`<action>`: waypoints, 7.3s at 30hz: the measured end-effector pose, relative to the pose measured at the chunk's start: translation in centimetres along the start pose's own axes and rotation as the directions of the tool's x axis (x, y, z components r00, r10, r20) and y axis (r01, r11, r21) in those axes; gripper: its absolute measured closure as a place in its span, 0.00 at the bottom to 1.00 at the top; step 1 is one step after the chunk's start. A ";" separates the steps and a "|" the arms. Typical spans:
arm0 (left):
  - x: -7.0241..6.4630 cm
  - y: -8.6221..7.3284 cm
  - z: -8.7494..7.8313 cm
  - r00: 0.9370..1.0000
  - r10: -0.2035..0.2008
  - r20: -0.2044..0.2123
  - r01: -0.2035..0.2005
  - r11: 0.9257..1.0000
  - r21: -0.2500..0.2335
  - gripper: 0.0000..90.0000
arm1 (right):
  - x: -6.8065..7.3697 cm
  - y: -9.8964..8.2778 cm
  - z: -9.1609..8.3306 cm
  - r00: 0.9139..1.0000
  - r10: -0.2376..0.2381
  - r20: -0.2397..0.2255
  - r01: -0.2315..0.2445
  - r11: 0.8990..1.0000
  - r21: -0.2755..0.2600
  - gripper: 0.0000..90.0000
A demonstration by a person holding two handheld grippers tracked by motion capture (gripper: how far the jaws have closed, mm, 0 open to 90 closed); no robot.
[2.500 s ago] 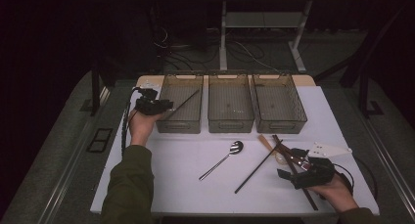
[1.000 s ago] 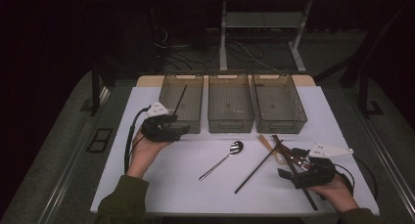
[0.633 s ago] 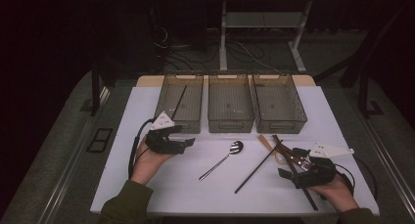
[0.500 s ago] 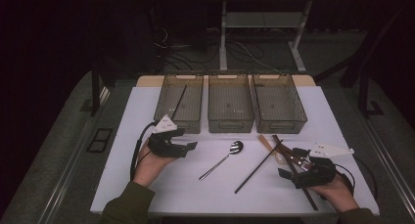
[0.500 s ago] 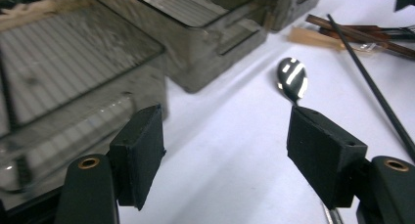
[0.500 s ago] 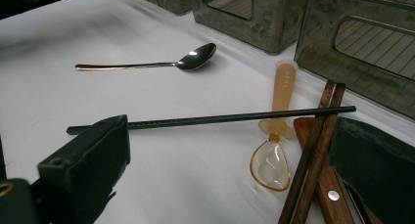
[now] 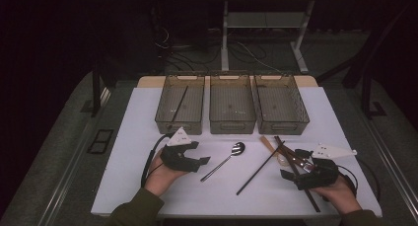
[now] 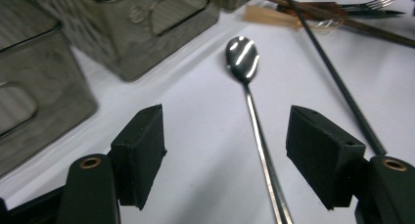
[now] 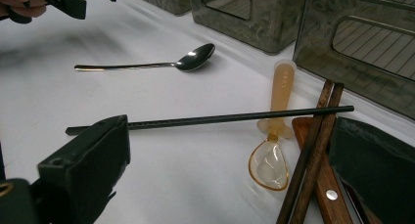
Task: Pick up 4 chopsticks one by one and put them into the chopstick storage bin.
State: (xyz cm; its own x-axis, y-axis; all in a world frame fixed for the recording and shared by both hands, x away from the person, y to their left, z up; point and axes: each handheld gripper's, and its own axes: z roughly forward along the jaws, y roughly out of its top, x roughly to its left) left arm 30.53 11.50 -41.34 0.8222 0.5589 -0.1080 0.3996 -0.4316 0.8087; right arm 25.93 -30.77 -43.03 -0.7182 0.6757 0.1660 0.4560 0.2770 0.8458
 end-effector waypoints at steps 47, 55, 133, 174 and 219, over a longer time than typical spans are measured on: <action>-5.9 1.0 5.6 0.981 0.052 0.185 -0.061 0.997 0.046 0.68 | 0.0 0.0 0.0 1.000 -0.003 0.004 0.003 1.000 0.002 0.02; -6.8 1.3 6.9 0.977 0.067 0.203 -0.081 0.995 0.061 0.70 | 0.0 0.0 0.1 1.000 -0.005 0.004 0.005 1.000 0.003 0.02; -9.6 1.5 10.5 0.985 0.155 0.073 -0.164 0.976 0.145 0.92 | -0.2 0.0 -0.3 1.000 0.010 0.017 -0.010 1.000 -0.017 0.02; -7.8 3.0 8.4 0.976 0.145 0.159 -0.160 0.984 0.082 0.95 | -0.1 -0.2 -0.3 1.000 0.028 0.003 -0.028 0.999 -0.024 0.02; 1.6 3.5 -1.0 0.992 0.071 0.100 -0.068 0.997 -0.031 0.95 | -0.2 -0.2 -0.2 1.000 0.024 0.003 -0.024 0.999 -0.022 0.02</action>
State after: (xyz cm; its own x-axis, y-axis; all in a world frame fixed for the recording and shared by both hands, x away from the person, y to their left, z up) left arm 32.86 11.62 -38.12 0.8850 0.4530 -0.1075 0.3298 -0.4471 0.8315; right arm 25.87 -31.04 -43.09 -0.7055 0.6842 0.1849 0.4617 0.2457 0.8524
